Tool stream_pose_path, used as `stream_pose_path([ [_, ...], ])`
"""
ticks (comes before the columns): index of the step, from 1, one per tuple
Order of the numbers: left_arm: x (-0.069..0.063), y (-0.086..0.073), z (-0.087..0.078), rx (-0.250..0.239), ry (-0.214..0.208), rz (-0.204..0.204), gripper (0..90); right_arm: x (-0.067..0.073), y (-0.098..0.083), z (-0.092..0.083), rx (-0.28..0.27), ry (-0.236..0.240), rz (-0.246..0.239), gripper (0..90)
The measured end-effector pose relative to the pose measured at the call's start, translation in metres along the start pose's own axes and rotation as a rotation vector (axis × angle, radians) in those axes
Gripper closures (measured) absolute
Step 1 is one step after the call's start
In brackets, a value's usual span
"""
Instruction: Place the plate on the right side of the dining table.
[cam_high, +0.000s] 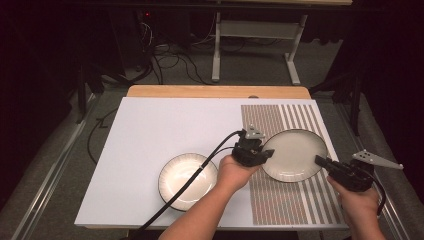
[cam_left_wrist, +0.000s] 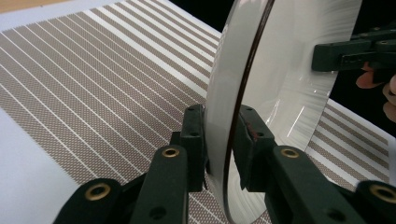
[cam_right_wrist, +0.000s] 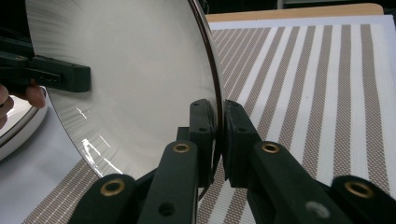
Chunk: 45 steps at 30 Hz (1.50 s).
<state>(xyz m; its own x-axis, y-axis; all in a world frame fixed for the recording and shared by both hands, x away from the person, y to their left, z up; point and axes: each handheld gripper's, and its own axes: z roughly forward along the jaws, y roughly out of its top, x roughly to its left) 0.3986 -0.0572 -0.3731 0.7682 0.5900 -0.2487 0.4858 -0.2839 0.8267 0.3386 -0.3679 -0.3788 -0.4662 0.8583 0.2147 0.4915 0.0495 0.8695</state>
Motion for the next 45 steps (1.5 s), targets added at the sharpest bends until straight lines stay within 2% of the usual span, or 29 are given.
stream_pose_path([
  [7,0.000,-0.004,0.014,0.030,0.006,-0.038,73.6,-0.009,-0.006,0.002,0.015,-0.019,0.029,86.0],
  [14,0.002,-0.007,0.020,0.064,0.021,-0.052,72.8,-0.010,-0.008,0.006,0.030,-0.027,0.026,86.1],
  [23,0.005,-0.010,0.025,0.083,0.030,-0.050,71.0,-0.008,-0.009,0.006,0.029,-0.038,0.021,86.6],
  [27,0.004,-0.008,0.027,0.092,0.048,-0.046,70.0,-0.009,-0.009,0.008,0.035,-0.045,0.021,86.5],
  [30,0.002,-0.008,0.028,0.101,0.088,-0.015,67.9,-0.008,-0.009,0.008,0.035,-0.046,0.021,86.7],
  [32,0.002,-0.006,0.025,0.087,0.115,0.004,60.8,-0.006,-0.009,0.008,0.036,-0.054,0.016,86.5],
  [34,0.002,-0.003,0.019,0.057,0.120,0.012,53.0,-0.005,-0.009,0.009,0.040,-0.069,0.019,86.3],
  [36,0.002,0.001,0.013,0.029,0.122,0.025,51.3,-0.006,-0.009,0.009,0.038,-0.066,0.018,86.3],
  [38,0.003,0.003,0.006,0.017,0.126,0.044,45.9,-0.006,-0.009,0.010,0.038,-0.068,0.023,86.2],
  [41,0.004,0.004,-0.004,0.000,0.117,0.060,42.1,-0.006,-0.008,0.010,0.038,-0.069,0.022,86.1],
  [42,0.005,0.003,-0.008,-0.004,0.106,0.063,37.6,-0.005,-0.008,0.010,0.038,-0.071,0.020,86.1],
  [43,0.005,0.002,-0.017,-0.013,0.110,0.078,36.5,-0.005,-0.008,0.010,0.038,-0.071,0.019,86.1],
  [45,0.005,0.001,-0.021,-0.025,0.111,0.077,34.6,-0.005,-0.008,0.010,0.039,-0.071,0.018,86.1],
])
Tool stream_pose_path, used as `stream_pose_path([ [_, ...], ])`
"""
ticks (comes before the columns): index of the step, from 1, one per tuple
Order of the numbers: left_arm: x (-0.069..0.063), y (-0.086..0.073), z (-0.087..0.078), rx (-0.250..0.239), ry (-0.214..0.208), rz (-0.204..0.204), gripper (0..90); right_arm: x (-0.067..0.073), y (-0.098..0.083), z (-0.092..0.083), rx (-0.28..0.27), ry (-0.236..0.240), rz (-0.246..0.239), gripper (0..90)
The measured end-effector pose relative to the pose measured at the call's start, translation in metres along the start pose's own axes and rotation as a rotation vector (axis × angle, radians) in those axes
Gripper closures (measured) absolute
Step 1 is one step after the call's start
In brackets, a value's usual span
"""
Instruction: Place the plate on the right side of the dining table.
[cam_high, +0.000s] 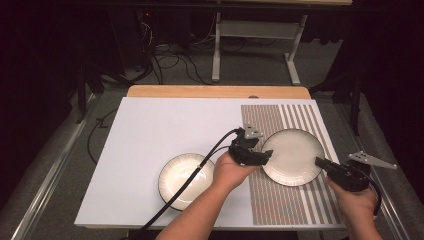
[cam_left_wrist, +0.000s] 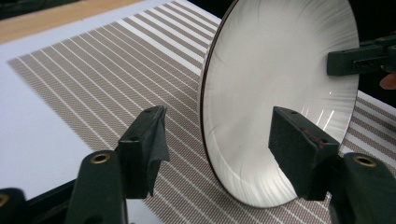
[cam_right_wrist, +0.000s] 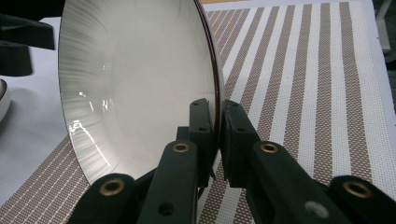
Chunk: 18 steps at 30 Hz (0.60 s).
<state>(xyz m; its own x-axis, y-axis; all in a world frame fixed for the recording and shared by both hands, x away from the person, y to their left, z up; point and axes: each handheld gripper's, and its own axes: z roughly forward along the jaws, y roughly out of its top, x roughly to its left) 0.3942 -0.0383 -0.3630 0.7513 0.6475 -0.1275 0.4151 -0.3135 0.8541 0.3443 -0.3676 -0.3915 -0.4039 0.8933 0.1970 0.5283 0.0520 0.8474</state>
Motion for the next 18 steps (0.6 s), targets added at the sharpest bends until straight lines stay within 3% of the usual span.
stream_pose_path([
  [3,0.003,-0.002,-0.013,-0.005,-0.007,-0.005,30.3,0.000,0.000,0.000,0.002,0.000,-0.001,86.0],
  [8,0.011,-0.012,-0.041,-0.043,0.028,0.002,16.5,0.001,0.001,0.000,0.005,0.001,-0.002,86.1],
  [10,0.013,-0.014,-0.045,-0.054,0.032,-0.001,15.2,0.002,0.001,0.000,0.006,-0.001,-0.001,86.0],
  [14,0.024,-0.019,-0.061,-0.052,0.092,-0.018,0.2,0.001,0.001,0.000,0.007,0.000,0.001,86.1],
  [18,0.032,-0.025,-0.077,-0.089,0.108,-0.032,0.2,0.001,0.001,0.000,0.012,0.000,0.007,86.0],
])
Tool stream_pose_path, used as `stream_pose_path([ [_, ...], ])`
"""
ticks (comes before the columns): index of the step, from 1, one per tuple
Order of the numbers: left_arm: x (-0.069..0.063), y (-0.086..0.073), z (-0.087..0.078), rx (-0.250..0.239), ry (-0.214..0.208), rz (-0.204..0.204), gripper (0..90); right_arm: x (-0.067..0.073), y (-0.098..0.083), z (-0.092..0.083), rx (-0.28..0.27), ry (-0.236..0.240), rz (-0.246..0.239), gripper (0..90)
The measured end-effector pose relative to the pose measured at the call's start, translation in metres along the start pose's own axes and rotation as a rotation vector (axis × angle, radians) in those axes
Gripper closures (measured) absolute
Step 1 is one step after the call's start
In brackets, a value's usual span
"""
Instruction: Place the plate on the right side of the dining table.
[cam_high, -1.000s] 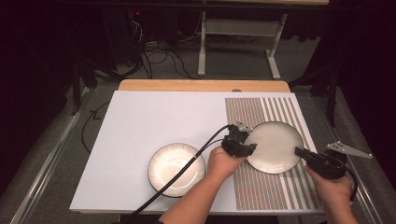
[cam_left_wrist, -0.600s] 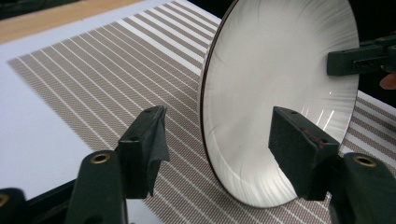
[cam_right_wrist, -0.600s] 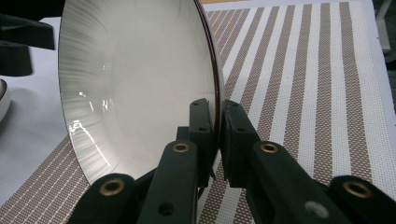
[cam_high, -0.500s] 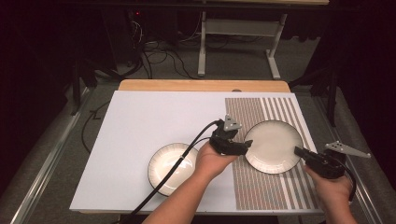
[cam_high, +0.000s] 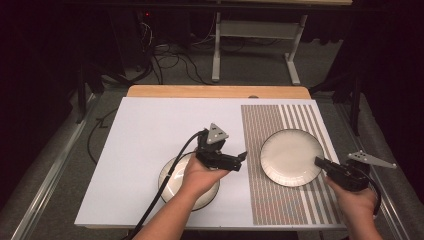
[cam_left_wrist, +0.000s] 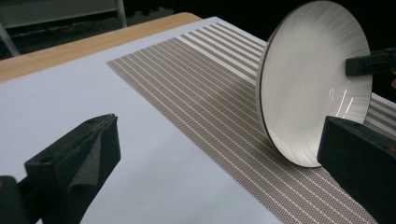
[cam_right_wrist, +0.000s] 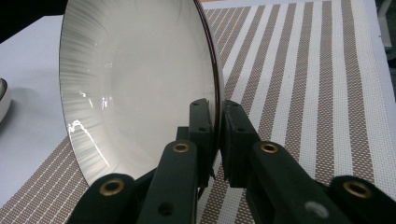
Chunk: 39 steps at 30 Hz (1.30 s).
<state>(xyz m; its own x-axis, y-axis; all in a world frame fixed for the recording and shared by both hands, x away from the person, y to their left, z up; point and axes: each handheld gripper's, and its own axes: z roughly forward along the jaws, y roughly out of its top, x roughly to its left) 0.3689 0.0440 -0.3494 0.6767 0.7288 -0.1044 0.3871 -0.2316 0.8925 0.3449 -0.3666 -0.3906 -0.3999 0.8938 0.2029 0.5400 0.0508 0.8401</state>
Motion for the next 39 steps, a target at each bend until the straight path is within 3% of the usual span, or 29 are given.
stream_pose_path([
  [7,0.018,-0.012,-0.025,-0.018,0.029,-0.004,0.2,0.001,0.001,0.000,0.000,-0.003,-0.002,85.9],
  [12,0.040,-0.025,-0.053,-0.037,0.037,-0.022,0.2,0.000,0.001,0.002,0.009,-0.016,0.001,85.3],
  [20,0.069,-0.054,-0.101,-0.064,0.129,-0.014,0.2,-0.001,0.001,0.005,0.026,-0.031,0.017,84.5],
  [26,0.086,-0.080,-0.131,-0.105,0.177,-0.062,0.2,-0.002,0.001,0.007,0.038,-0.041,0.024,84.0],
  [32,0.096,-0.092,-0.143,-0.119,0.197,-0.078,0.5,-0.005,0.002,0.011,0.059,-0.055,0.055,83.0],
  [34,0.096,-0.093,-0.143,-0.104,0.204,-0.062,0.5,-0.006,0.002,0.014,0.069,-0.061,0.060,82.4],
  [39,0.095,-0.092,-0.147,-0.131,0.198,-0.073,0.5,-0.007,0.002,0.016,0.091,-0.070,0.073,81.5],
])
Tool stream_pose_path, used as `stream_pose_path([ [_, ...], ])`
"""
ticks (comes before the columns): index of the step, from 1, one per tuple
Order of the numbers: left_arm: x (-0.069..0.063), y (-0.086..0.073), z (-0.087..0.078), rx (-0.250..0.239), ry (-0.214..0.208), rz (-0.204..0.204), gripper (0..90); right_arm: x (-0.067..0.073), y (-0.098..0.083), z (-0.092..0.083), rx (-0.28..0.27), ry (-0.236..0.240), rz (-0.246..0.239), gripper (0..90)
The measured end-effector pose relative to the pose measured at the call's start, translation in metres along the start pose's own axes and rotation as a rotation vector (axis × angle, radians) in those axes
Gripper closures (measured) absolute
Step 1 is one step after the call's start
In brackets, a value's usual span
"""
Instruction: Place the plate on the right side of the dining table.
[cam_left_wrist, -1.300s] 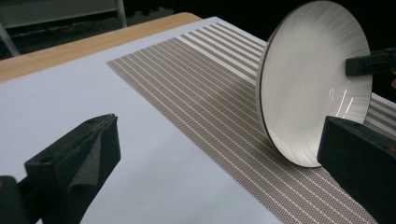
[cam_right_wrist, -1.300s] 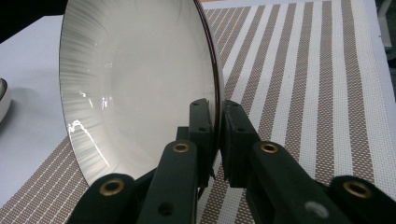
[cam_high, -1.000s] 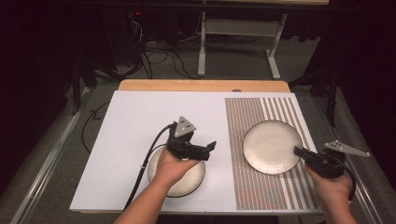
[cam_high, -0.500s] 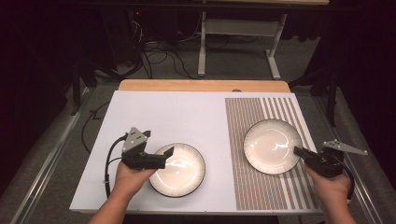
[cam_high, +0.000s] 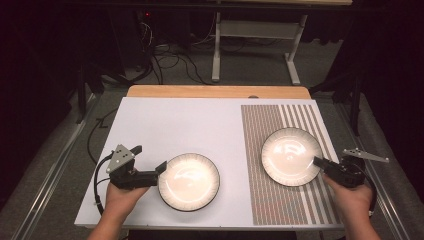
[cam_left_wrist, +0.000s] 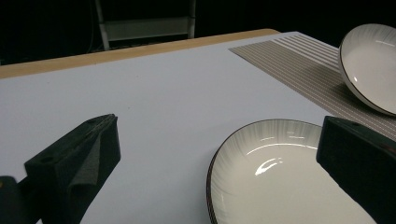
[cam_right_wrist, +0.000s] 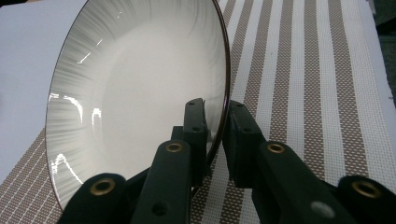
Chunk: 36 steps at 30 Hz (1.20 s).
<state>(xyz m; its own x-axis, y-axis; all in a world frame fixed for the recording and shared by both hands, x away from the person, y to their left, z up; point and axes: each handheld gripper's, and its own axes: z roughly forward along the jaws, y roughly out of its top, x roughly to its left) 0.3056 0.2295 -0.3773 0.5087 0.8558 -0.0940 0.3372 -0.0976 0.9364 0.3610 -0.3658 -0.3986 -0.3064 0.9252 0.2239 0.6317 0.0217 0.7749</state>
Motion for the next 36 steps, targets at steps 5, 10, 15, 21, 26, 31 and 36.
stream_pose_path([
  [5,0.002,0.000,0.000,-0.005,0.011,-0.005,0.5,-0.002,0.003,0.004,0.013,0.003,0.014,81.5],
  [10,0.003,0.000,-0.002,-0.011,0.023,0.000,0.2,-0.004,0.005,0.008,0.033,0.002,0.031,80.8],
  [15,0.004,-0.002,0.001,-0.002,0.026,0.034,0.2,-0.005,0.005,0.010,0.038,-0.007,0.026,79.8],
  [21,0.006,-0.003,0.002,-0.001,0.027,0.031,0.2,-0.007,0.004,0.012,0.050,-0.012,0.049,78.9],
  [26,0.006,-0.002,0.003,-0.006,0.027,0.027,0.2,-0.008,0.002,0.016,0.052,-0.029,0.054,77.6],
  [31,0.007,-0.002,0.005,0.006,0.024,0.029,0.2,-0.011,-0.001,0.020,0.067,-0.074,0.055,76.2],
  [36,0.008,-0.003,0.003,0.008,0.017,0.028,0.2,-0.011,-0.001,0.020,0.068,-0.086,0.051,76.0],
])
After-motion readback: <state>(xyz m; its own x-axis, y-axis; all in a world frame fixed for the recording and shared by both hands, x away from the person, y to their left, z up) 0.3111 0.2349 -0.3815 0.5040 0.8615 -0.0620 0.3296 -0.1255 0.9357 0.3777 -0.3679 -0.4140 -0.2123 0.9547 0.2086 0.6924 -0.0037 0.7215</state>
